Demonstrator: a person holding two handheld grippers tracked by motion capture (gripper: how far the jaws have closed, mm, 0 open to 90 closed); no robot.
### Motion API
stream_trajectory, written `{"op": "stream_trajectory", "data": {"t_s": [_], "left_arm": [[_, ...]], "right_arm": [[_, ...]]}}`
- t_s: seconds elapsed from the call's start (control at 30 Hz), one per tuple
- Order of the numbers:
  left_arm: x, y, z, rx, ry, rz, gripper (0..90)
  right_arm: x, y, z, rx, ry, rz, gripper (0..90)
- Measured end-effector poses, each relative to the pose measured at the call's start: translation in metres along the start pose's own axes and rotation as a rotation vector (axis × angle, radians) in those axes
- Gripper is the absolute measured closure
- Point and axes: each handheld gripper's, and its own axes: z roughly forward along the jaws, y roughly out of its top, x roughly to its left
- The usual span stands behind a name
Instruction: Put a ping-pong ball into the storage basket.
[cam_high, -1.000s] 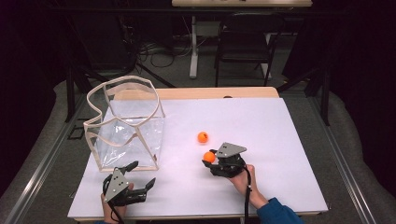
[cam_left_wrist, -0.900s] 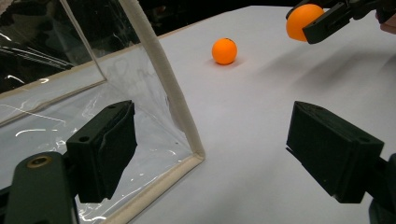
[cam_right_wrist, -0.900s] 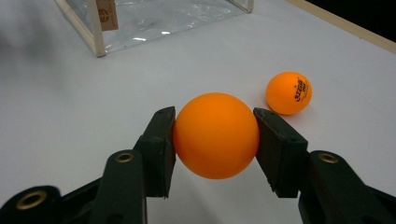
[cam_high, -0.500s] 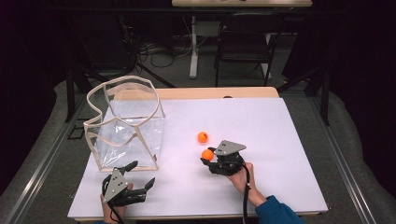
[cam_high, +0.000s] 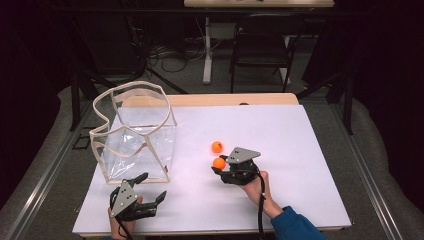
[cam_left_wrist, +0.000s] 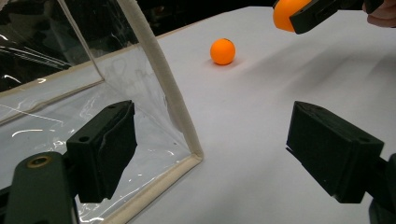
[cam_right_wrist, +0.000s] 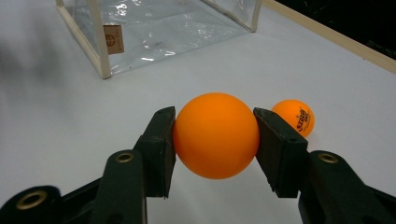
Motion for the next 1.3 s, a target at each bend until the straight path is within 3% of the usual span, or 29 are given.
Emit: {"op": "stream_trajectory", "data": {"t_s": [1.3], "left_arm": [[0.000,0.000,0.001,0.006,0.001,0.000,15.8]], "right_arm": [[0.001,0.029,0.018,-0.011,0.051,0.003,51.1]]}}
